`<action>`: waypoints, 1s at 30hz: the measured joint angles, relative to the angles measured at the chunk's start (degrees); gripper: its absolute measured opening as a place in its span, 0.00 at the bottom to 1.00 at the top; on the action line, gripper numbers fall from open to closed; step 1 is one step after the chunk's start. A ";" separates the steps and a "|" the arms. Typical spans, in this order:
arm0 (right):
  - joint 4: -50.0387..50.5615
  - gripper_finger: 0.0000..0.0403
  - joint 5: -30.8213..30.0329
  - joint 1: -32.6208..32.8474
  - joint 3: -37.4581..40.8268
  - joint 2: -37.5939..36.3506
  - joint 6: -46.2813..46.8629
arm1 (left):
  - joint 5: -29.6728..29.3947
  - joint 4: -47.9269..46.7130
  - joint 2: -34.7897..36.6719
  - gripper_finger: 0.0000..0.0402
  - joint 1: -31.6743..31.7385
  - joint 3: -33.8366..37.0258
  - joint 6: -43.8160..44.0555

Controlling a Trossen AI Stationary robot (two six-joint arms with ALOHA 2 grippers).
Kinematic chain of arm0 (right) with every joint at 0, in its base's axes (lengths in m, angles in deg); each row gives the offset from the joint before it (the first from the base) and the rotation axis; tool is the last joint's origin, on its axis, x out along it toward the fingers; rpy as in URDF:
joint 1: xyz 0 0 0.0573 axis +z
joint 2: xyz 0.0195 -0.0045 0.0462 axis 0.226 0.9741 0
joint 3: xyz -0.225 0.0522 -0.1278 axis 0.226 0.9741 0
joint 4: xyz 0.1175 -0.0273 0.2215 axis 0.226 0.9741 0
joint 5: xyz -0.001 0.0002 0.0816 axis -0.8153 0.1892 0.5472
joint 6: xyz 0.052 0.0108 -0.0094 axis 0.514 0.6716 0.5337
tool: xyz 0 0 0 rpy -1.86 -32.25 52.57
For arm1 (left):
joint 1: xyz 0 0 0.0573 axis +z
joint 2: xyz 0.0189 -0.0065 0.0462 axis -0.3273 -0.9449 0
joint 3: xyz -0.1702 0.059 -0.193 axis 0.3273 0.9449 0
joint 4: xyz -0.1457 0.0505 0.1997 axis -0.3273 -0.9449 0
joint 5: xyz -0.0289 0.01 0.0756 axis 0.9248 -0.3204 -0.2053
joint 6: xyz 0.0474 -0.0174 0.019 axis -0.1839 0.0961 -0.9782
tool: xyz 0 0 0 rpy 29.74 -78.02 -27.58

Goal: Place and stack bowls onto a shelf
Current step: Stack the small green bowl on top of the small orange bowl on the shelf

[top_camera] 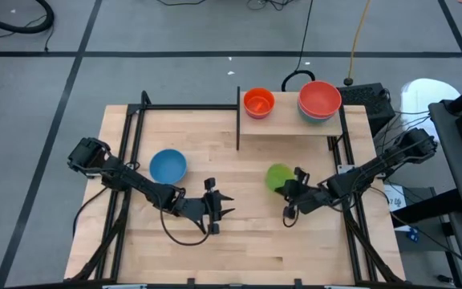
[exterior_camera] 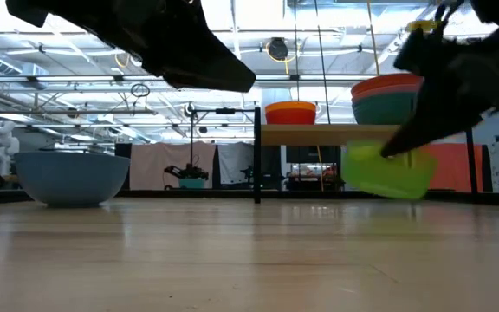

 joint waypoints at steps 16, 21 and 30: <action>-31.23 0.00 19.47 3.25 -0.02 12.46 -15.03 | 16.35 8.31 0.00 0.72 0.73 -0.48 -14.20; -42.19 0.00 25.56 3.62 -0.04 18.34 -15.23 | 20.81 7.33 0.00 0.67 1.31 -1.63 -18.63; -60.05 0.00 30.80 5.67 -0.09 24.91 -21.08 | 26.40 4.01 -0.92 0.54 1.75 -4.06 -25.36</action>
